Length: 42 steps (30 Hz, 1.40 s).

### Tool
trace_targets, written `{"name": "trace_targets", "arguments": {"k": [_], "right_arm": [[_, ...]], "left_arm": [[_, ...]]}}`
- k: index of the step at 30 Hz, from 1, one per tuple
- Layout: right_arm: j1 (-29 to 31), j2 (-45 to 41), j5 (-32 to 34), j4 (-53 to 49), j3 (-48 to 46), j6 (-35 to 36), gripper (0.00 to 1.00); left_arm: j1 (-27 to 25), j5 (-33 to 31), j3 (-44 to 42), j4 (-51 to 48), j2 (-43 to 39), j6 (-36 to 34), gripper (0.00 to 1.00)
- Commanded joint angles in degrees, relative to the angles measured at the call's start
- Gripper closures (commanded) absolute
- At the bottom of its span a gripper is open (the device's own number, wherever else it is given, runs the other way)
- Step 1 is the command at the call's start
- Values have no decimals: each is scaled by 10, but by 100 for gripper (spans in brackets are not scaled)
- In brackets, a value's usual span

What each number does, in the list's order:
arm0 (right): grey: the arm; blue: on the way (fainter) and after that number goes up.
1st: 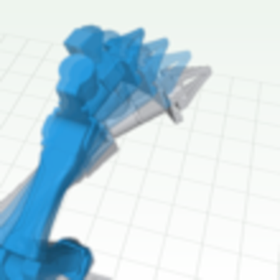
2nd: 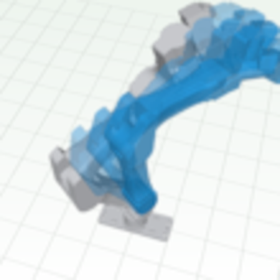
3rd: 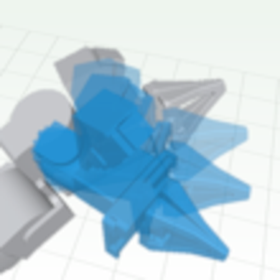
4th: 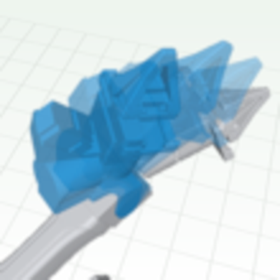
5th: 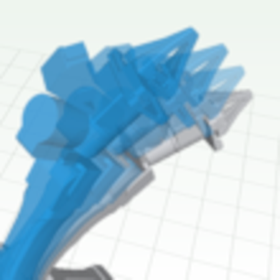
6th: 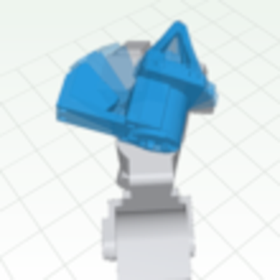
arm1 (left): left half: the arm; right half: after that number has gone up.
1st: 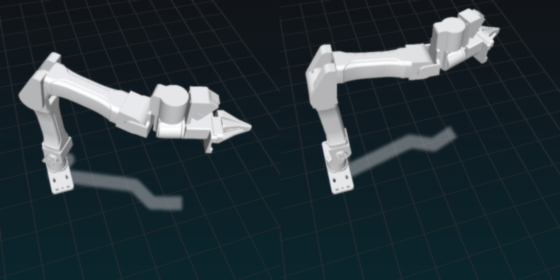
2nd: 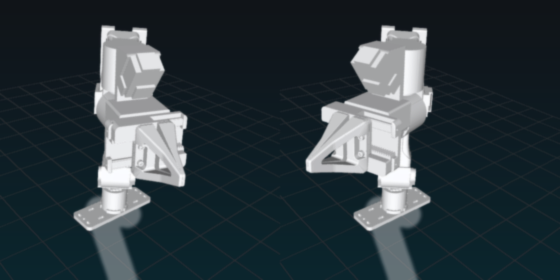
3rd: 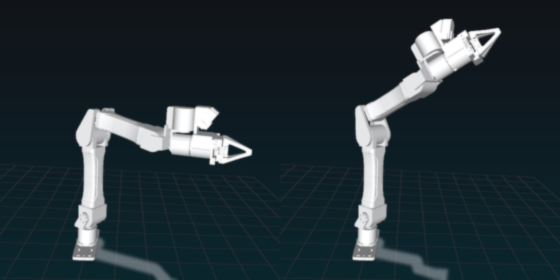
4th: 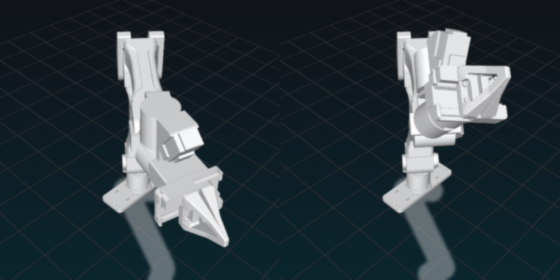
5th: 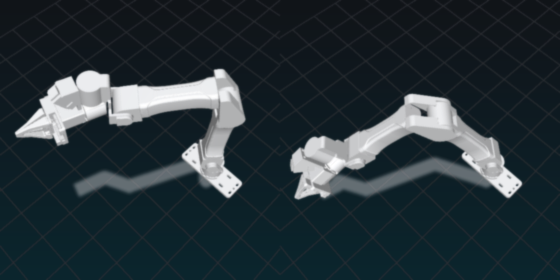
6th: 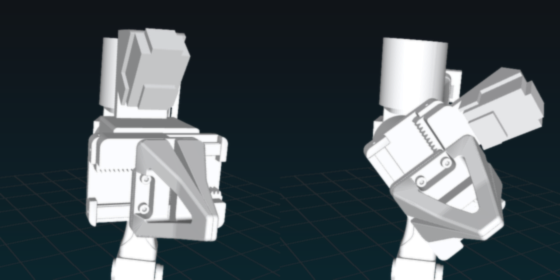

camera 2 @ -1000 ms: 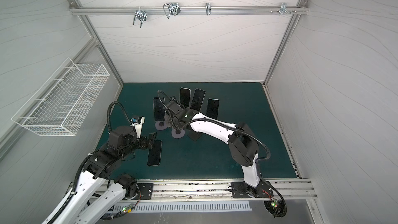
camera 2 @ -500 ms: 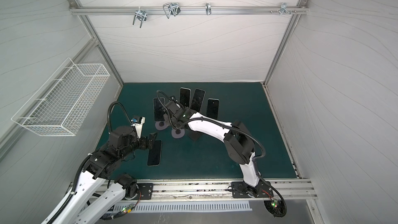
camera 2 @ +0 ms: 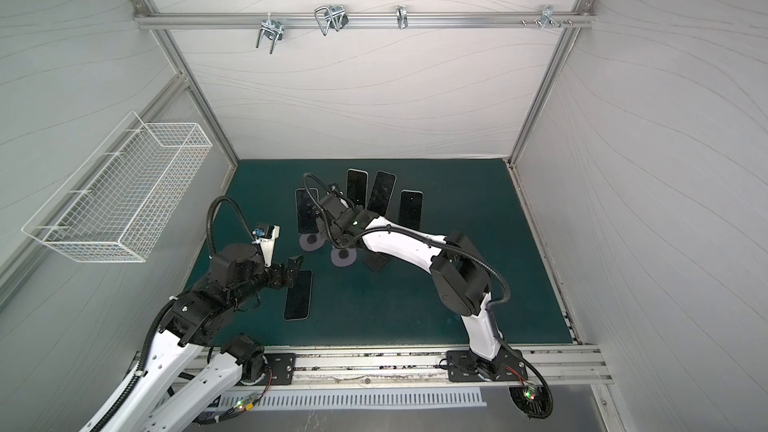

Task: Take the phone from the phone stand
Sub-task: 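Lift the pink-framed phone up off its lilac stand with the right gripper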

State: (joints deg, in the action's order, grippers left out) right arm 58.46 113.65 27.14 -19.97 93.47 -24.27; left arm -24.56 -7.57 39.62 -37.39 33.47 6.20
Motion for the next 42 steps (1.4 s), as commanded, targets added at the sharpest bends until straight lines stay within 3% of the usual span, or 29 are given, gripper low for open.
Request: {"name": "trace_targets", "arguments": {"k": [1,24,42], "right_arm": [[-3,9,8,9,11,-11,9],[1,-37,7,21,-3,-10,31],[6,-82,7,-8,22,3,39]], "left_arm": [[-3,-8,2,12,-2,-4,4],[-5,-20,5,8,-7,-2,4],[-5,-41,6,4,-17,0,4]]}}
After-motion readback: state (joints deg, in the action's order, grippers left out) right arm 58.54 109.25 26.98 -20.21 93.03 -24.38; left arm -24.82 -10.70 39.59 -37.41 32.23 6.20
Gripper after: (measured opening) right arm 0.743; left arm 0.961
